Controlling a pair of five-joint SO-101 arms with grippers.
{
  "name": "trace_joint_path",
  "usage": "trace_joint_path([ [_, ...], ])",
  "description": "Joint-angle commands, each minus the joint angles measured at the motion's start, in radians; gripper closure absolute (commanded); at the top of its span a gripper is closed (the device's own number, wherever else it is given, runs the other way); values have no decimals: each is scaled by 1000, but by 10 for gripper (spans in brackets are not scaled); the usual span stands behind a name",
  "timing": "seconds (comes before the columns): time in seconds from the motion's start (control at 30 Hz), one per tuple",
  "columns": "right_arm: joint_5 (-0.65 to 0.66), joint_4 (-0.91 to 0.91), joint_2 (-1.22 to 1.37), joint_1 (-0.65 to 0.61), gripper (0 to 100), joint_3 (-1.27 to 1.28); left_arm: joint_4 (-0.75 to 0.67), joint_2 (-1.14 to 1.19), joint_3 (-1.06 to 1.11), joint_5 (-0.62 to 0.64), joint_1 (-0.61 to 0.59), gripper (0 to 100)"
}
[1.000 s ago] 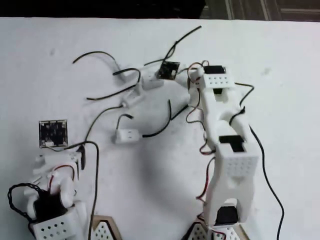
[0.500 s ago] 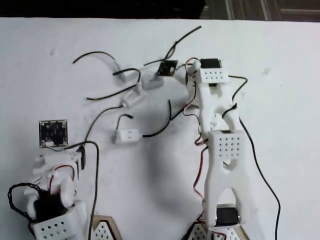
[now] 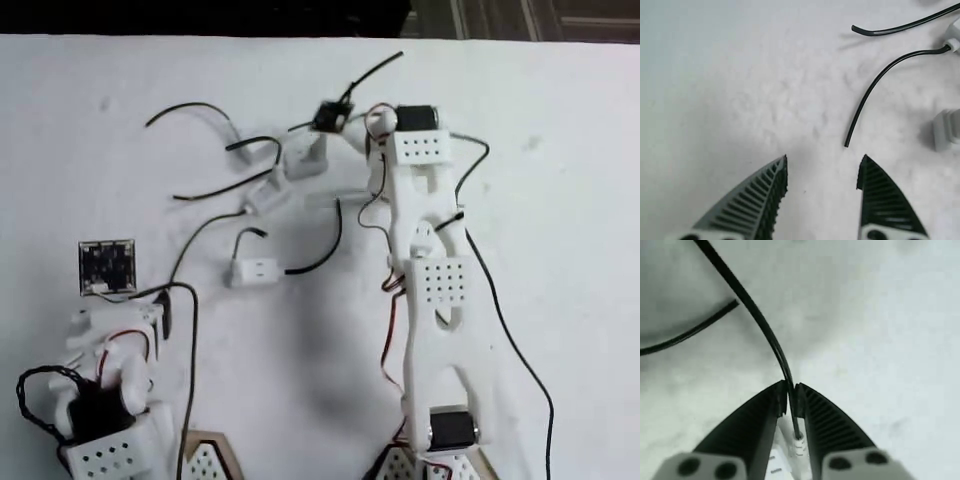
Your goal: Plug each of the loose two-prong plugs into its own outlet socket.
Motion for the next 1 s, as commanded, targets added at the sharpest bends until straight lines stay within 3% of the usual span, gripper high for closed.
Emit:
trace_joint_path([
  [0.0, -78, 19, -22, -15, 981, -181, -23, -8, -5, -9, -2, 766],
  [0.13, -138, 22, -24, -10, 981, -302, -23, -8, -5, -9, -2, 766],
  [0.47, -222, 30, -223, 5, 981, -229, -23, -8, -5, -9, -2, 766],
  [0.97, -218, 25, -951, 1, 981, 692, -23, -8, -5, -9, -2, 766],
])
